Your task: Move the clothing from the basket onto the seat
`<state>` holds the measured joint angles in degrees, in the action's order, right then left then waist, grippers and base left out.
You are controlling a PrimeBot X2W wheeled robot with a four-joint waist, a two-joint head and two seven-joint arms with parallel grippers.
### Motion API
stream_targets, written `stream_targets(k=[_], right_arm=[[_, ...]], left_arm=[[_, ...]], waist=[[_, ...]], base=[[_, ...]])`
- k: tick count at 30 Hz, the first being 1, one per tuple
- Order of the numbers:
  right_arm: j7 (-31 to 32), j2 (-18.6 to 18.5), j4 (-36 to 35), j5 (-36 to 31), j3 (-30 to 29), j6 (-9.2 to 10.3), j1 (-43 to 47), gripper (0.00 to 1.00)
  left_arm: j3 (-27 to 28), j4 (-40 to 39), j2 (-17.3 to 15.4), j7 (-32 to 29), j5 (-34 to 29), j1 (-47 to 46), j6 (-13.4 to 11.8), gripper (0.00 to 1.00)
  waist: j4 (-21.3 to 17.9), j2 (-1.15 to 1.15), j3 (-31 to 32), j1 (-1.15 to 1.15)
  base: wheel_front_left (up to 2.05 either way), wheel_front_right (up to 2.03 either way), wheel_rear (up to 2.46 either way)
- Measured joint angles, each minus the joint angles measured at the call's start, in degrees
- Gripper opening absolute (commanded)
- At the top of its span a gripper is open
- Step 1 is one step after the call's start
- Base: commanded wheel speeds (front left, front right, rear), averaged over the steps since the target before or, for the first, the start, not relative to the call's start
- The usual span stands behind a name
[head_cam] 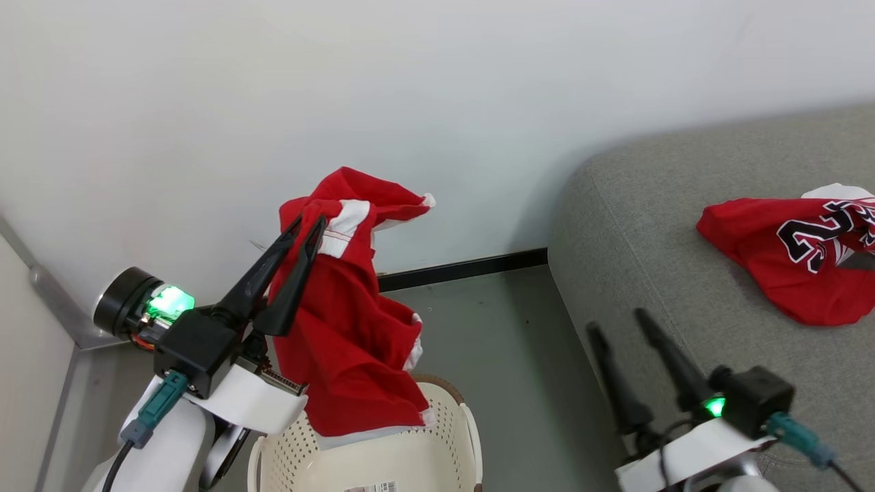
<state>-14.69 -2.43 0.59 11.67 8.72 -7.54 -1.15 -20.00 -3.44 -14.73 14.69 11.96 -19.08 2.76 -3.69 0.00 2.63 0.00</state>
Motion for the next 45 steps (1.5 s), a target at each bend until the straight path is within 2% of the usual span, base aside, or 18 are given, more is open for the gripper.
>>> stream_targets(k=[2,3,6,10,25,45], right_arm=[[0.0,-0.04,-0.33,0.26,1.44,0.02,-0.01,1.0],[0.0,-0.13,-1.35,1.05,5.34,0.02,-0.08,1.0],[0.0,-0.09,-2.53,0.35,11.41,0.02,-0.4,1.0],[0.0,-0.13,-3.07,-1.51,15.83,0.02,-0.62,1.0],[0.0,-0.75,-2.14,-8.17,20.22,0.01,-5.34,1.0],[0.0,-0.9,1.42,-9.27,20.75,0.01,-7.65,1.0]], left_arm=[[-0.12,-0.23,0.05,0.0,-0.01,0.0,0.14,0.0],[-0.36,-0.47,0.26,0.0,-0.07,-0.01,0.44,0.0],[-0.83,-0.58,0.66,0.01,-0.49,-0.01,0.65,0.0],[-1.1,-0.88,1.49,0.0,-0.52,-0.01,1.0,0.0],[-2.79,-1.4,2.56,0.01,-2.0,-0.03,2.4,0.0],[-9.07,-2.61,5.69,0.0,-2.44,-0.21,3.96,0.0]], waist=[[0.0,0.0,0.04,0.0],[-0.01,0.0,0.09,0.0],[-0.03,0.0,0.18,0.0],[-0.14,0.0,0.23,0.0],[-0.01,0.0,0.21,0.0],[0.36,0.0,0.06,0.0]], base=[[0.0,0.0,0.0],[0.0,0.0,0.0],[0.0,0.0,0.0],[0.0,0.0,0.0],[0.0,0.0,0.0],[0.0,0.0,0.0]])
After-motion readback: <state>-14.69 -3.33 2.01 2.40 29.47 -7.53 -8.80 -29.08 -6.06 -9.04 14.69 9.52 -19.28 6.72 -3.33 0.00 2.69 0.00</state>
